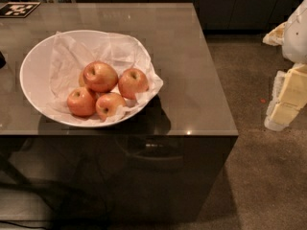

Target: Pick apple from white bowl

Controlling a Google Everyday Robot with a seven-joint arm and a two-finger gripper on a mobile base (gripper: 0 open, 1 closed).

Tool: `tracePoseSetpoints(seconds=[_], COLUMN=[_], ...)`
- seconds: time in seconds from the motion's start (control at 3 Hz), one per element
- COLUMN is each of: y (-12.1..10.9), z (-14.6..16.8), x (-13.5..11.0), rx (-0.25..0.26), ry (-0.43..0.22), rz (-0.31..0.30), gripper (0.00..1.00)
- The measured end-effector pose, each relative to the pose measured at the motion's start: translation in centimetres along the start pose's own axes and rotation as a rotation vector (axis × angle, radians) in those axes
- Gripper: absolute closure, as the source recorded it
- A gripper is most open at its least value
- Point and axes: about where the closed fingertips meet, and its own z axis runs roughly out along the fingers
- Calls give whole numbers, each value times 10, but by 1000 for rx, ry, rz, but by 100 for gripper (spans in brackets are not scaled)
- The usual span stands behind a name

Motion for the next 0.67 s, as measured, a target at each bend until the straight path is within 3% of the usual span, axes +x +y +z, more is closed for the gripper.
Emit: tracePoseSetpoints(seconds=[0.67], y=[4], z=[-8], x=[-7], rx=[12], ry=[-5], rz=[-15], gripper=[0])
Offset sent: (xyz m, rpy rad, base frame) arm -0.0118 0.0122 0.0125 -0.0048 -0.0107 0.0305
